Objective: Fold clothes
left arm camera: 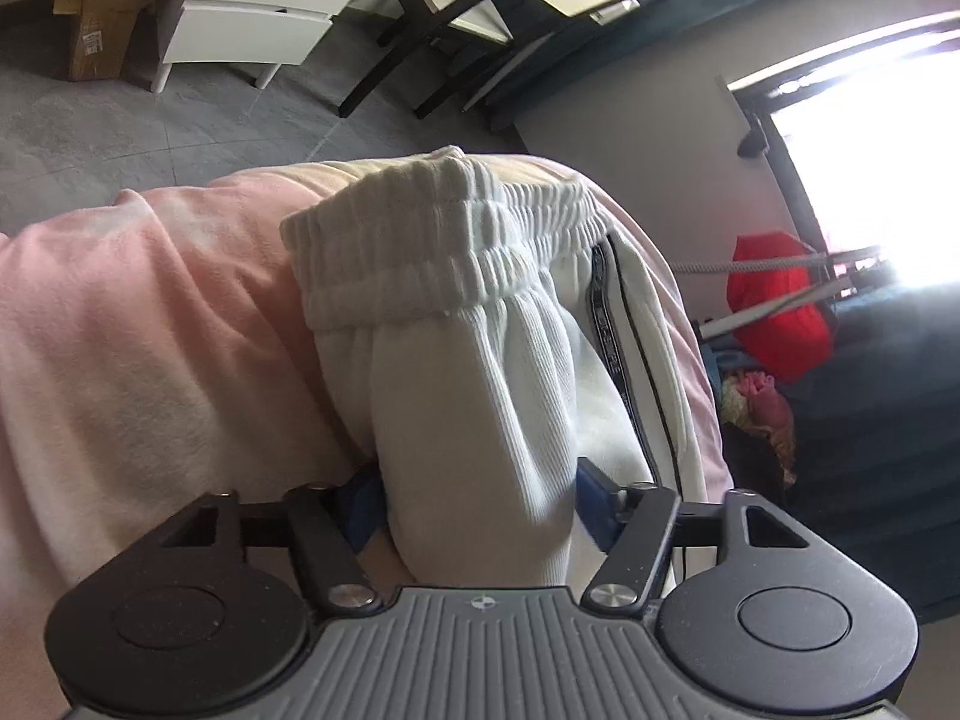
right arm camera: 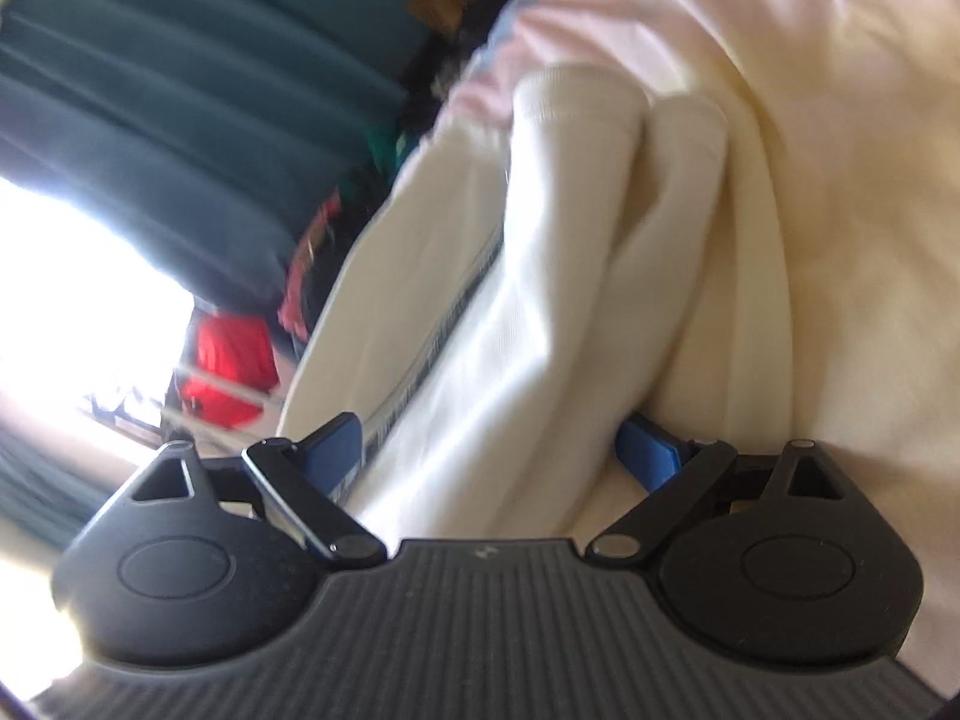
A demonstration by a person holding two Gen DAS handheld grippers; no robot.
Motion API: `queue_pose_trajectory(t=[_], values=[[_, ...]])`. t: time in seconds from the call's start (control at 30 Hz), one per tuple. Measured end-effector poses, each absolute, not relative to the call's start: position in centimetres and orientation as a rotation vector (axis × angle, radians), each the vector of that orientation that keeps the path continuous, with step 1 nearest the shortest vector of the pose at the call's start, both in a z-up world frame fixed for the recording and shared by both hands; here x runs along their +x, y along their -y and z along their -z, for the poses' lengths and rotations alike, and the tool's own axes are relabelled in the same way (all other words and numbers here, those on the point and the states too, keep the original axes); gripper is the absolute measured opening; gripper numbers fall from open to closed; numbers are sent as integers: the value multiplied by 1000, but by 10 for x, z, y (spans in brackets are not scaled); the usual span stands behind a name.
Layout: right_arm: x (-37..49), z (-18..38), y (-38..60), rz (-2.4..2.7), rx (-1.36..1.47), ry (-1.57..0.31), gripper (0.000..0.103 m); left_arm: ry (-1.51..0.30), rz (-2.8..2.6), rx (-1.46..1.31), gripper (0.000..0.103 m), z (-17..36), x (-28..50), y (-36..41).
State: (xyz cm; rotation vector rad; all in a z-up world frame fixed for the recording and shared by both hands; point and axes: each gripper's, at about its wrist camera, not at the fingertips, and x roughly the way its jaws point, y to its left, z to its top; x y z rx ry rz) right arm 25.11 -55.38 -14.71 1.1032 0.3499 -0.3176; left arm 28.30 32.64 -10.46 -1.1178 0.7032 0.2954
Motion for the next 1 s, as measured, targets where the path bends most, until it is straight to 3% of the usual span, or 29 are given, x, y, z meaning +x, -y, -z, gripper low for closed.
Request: queue_pose_trajectory(t=[0.03,0.07,0.1,0.13,0.2,0.43,0.7,1.0], values=[[256,148,554,336,1095,-329,95,-675,-309,-1152,44,108,285,-331],[262,148,553,351,1084,-313,93,-647,-322,-1187,27,111,287,-336],[268,147,552,360,1074,-301,78,-606,-314,-1232,17,112,287,-341],[272,148,554,356,1082,-291,67,-580,-305,-1251,16,110,287,-346],[281,150,559,359,1129,-294,20,-547,-297,-1228,11,100,285,-352],[268,121,555,372,1072,-276,15,-507,-243,-1204,8,62,255,-364],[192,109,543,306,1207,-265,14,-487,-220,-1186,8,26,167,-402],[110,100,532,267,1255,-339,14,-649,-127,-1057,8,29,37,-441]])
